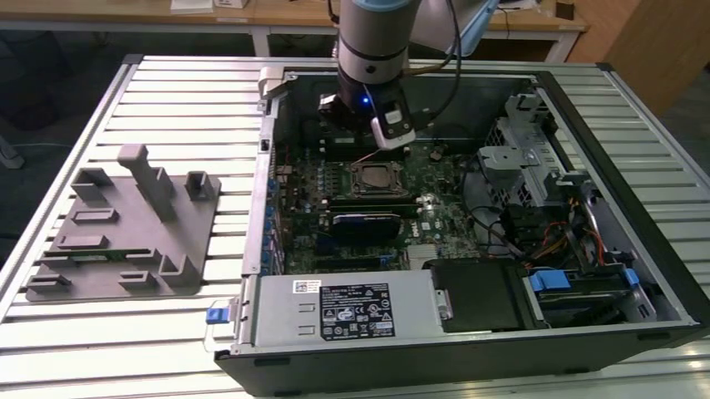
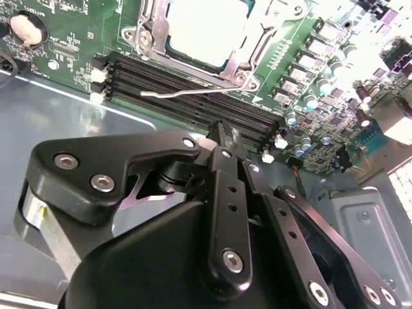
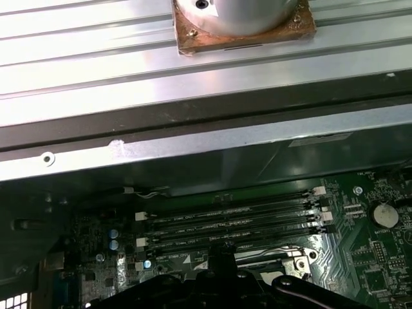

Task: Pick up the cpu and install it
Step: 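Install the first cpu locking lever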

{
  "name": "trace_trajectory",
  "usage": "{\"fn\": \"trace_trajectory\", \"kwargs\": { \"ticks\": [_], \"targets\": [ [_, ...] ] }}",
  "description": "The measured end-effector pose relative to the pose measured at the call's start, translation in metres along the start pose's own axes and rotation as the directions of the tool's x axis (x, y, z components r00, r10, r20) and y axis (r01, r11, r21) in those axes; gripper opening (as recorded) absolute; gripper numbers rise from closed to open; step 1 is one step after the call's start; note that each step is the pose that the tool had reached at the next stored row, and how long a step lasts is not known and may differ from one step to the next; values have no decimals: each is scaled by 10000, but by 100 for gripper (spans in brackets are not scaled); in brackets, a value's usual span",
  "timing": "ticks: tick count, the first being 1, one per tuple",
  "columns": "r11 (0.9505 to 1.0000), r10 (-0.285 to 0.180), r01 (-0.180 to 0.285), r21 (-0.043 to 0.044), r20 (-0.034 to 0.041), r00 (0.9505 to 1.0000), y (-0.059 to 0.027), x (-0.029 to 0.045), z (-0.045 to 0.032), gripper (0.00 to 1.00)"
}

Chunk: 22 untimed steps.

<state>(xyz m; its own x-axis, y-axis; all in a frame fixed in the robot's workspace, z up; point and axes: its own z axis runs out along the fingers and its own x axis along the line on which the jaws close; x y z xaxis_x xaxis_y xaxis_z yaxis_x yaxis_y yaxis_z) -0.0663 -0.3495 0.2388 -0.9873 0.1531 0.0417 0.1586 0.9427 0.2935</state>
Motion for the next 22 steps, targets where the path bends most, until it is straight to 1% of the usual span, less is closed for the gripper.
{"fn": "trace_trajectory", "kwargs": {
  "ticks": [3, 5, 6, 8, 10, 14, 15, 20, 22],
  "targets": [
    [10000, 5, -5, -13, 85, 10000, -3, -1, 10, 11],
    [10000, -9, 10, -29, 166, 9999, -6, -2, 19, 11],
    [10000, -23, 24, -39, 219, 9998, -7, -2, 23, 11],
    [10000, -56, 58, -58, 332, 9994, -8, -3, 29, 11],
    [9999, -96, 99, -78, 462, 9989, -10, -3, 34, 11],
    [9997, -189, 199, -124, 771, 9968, -12, -4, 41, 11],
    [9997, -205, 217, -132, 826, 9964, -12, -5, 43, 11],
    [9998, -146, 157, -122, 857, 9962, -12, -15, 48, 11],
    [10000, -27, 34, -77, 902, 9959, -12, -21, 48, 11]
  ]
}}
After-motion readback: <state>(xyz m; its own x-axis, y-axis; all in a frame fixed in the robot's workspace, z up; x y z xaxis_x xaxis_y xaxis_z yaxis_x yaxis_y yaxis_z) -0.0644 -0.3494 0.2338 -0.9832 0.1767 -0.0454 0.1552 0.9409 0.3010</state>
